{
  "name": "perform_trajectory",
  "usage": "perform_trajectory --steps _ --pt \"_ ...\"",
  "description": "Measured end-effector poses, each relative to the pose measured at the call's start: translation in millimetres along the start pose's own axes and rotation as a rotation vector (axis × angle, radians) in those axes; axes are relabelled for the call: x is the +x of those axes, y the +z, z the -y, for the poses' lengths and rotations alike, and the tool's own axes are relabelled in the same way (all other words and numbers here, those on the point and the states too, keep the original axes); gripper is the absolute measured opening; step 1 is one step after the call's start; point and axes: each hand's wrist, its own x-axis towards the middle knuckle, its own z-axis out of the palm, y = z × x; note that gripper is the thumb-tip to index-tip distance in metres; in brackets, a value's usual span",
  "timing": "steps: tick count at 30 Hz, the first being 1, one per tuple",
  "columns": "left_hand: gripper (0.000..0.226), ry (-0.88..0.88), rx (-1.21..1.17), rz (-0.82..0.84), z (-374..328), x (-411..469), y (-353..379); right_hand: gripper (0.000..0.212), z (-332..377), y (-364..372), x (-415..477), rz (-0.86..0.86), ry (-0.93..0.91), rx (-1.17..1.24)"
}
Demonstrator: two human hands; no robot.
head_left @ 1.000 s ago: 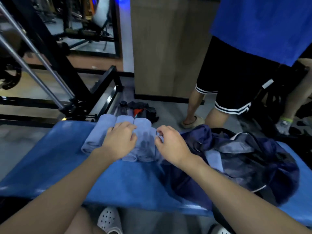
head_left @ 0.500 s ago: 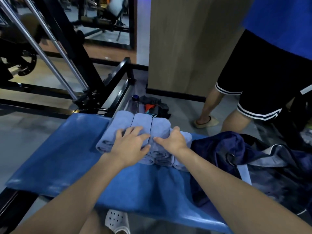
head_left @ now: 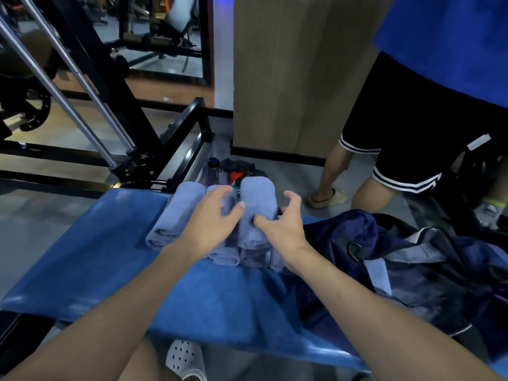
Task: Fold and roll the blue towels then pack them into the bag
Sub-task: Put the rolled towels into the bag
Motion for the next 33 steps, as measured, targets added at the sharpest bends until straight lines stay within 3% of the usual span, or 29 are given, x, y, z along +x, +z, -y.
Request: perform_trajectory --steps 4,7,10,19,22,27,30,33 --pt "0.090 -0.245 -0.483 0.140 -32 7 15 0.078 11 -29 -18 -0.040 -0.109 0.069" --pt "0.094 -0.286 -0.712 0.251 -59 3 30 0.077 15 -59 -28 -0.084 -0.161 0.101" --pt "0.081 -0.272 -0.775 0.298 -86 -2 50 0.077 13 -95 -40 -0.133 -0.181 0.145" --pt "0.080 -0.241 -0.704 0.472 -168 -32 126 0.071 -6 -209 -81 -0.255 -0.165 0.238" --pt "0.053 -0.223 -0.706 0.590 -190 -44 152 0.075 -17 -241 -87 -0.265 -0.152 0.274" --pt "0.076 -0.153 -0.660 0.586 -214 -54 193 0.076 -34 -285 -100 -0.268 -0.141 0.359" --pt "0.035 -0.015 -0.583 0.614 -224 -62 213 0.066 -43 -302 -103 -0.251 -0.104 0.455" --pt "0.020 0.163 -0.397 0.698 -225 -64 230 0.060 -54 -312 -101 -0.270 -0.093 0.431"
